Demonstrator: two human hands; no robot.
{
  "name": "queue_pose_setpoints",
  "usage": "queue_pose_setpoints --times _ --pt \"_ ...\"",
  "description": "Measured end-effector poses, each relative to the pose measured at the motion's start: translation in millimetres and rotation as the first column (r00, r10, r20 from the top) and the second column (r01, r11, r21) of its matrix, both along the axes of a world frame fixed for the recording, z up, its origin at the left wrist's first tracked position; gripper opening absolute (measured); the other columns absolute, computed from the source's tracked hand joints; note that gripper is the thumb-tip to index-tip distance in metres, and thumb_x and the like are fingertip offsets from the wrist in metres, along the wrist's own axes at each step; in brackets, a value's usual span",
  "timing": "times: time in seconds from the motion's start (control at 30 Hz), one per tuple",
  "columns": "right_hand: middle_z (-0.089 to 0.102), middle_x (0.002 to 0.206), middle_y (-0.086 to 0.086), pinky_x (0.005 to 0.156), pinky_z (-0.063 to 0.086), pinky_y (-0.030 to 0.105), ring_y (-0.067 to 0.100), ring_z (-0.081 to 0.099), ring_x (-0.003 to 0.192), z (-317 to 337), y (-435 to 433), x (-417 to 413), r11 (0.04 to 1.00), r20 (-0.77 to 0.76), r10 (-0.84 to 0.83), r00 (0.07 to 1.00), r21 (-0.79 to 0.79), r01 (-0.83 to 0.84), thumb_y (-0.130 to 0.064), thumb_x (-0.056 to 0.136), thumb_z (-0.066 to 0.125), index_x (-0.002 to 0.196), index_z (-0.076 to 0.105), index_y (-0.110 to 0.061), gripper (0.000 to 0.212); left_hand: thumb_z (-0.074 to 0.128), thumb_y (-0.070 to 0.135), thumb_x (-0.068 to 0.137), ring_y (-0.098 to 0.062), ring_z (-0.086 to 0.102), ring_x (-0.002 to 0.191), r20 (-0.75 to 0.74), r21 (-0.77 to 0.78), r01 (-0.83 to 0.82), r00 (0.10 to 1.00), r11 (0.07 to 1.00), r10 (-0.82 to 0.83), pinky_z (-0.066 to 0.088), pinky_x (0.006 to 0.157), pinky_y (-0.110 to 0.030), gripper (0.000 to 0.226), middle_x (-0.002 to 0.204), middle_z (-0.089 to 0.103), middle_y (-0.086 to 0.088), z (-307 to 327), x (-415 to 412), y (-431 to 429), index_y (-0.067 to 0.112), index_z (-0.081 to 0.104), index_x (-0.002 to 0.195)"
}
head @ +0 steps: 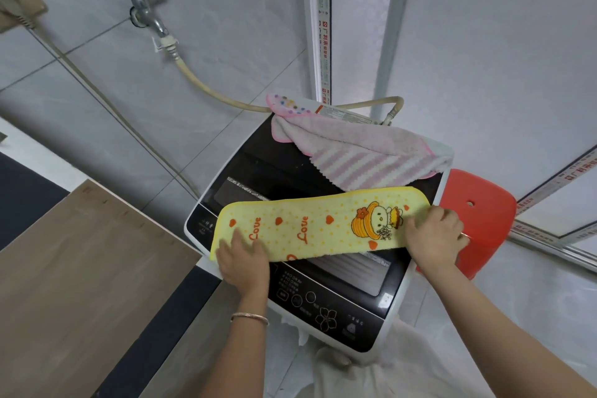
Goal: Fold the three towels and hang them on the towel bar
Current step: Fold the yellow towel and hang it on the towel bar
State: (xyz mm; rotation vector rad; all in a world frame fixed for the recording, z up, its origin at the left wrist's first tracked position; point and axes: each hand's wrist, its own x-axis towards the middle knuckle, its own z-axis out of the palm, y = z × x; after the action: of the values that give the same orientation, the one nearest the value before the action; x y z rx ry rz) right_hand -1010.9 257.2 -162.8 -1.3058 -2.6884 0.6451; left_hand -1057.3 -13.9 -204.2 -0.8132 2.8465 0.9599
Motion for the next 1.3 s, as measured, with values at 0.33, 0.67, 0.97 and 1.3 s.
queue_pose_setpoints --times 0.33,0.67,0.97,1.3 --pt "0.049 0.124 0.022 0.096 0.034 0.051 0.04 0.044 0.119 4 12 0 0.989 0.037 -0.014 0.999 -0.146 0.019 -0.03 0.082 0.058 0.12 0.042 0.0 0.051 0.06 0.016 0.083 -0.039 0.031 0.13 0.071 0.327 -0.365 0.929 0.872 0.362 0.037 0.101 -0.048 0.069 0.142 0.033 -0.022 10 -18 -31 0.022 0.029 0.145" --pt "0.04 0.131 0.022 0.097 0.035 0.051 0.044 0.044 0.117 13 19 -3 0.949 0.105 -0.004 0.994 -0.312 0.037 -0.025 0.083 0.049 0.125 0.035 0.0 0.051 0.042 0.001 0.087 -0.036 0.053 0.112 0.038 0.449 -0.297 0.949 0.843 0.314 0.049 0.092 -0.046 0.051 0.137 0.037 -0.016 10 -16 -46 0.023 0.046 0.133" --pt "0.043 0.124 0.009 0.083 0.031 0.011 0.015 0.039 0.112 15 29 11 0.865 -0.498 0.085 0.863 -0.393 -0.312 -0.007 0.07 0.035 0.105 0.063 -0.009 0.045 0.03 -0.018 0.083 -0.026 0.045 0.113 -0.082 0.585 -0.174 0.959 0.792 0.271 0.042 0.087 -0.033 0.046 0.119 0.046 -0.008 5 0 -59 0.012 0.061 0.101" --pt "0.057 0.11 0.003 0.074 0.033 -0.006 0.014 0.048 0.104 6 43 10 0.821 -0.45 0.333 0.828 -0.293 -0.49 0.019 0.075 0.054 0.097 0.071 -0.005 0.037 0.05 -0.003 0.091 -0.033 0.045 0.12 -0.13 0.41 -0.005 0.99 0.912 0.064 0.037 0.1 -0.032 0.032 0.13 0.043 -0.02 3 -1 -66 0.004 0.06 0.12"
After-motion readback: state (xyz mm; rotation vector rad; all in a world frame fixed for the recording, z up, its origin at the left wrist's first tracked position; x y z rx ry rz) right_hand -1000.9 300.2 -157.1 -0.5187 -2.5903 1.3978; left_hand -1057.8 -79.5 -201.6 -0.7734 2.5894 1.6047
